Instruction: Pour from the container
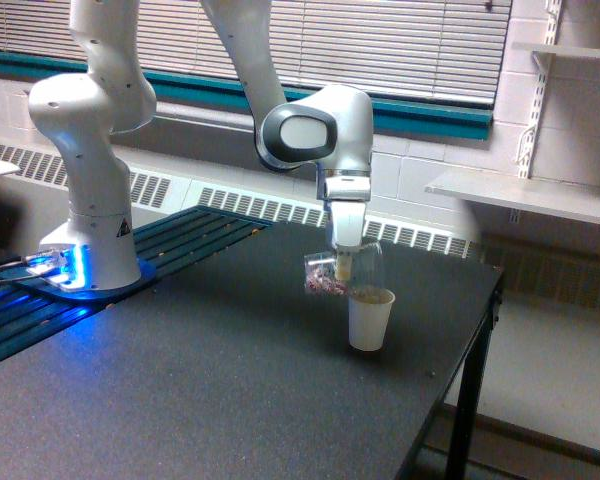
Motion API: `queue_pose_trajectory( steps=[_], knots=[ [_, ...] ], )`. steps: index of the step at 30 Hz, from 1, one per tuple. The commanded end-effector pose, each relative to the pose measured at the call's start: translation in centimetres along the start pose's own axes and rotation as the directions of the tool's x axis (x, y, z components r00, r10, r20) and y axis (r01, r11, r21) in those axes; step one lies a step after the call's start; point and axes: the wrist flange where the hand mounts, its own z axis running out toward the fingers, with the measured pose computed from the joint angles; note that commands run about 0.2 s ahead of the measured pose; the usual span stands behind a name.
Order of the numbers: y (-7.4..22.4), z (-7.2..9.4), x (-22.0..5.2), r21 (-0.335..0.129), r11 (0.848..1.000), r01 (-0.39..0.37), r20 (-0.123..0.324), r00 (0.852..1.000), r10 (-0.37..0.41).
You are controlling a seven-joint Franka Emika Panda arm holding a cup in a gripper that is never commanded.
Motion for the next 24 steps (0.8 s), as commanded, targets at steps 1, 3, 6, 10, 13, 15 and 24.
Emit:
queue_pose_trajectory(
  steps=[1,3,6,10,13,15,24],
  knots=[
    [0.2,-0.5,0.6,-0.027,1.0,0.007,-0.007,1.0,-0.007],
    [0.1,-0.7,0.7,-0.034,0.999,0.013,-0.012,1.0,-0.013],
    [0.2,-0.9,0.8,-0.04,0.999,0.023,-0.013,1.0,-0.024],
    [0.2,-0.8,0.7,-0.051,0.998,0.036,-0.008,0.999,-0.037],
    [0.2,-0.8,0.7,-0.057,0.998,0.041,-0.009,0.999,-0.042],
    [0.0,-0.9,0.7,-0.06,0.997,0.047,-0.008,0.999,-0.048],
    [-1.2,-1.0,0.4,-0.082,0.992,0.1,-0.001,0.995,-0.1]
  ],
)
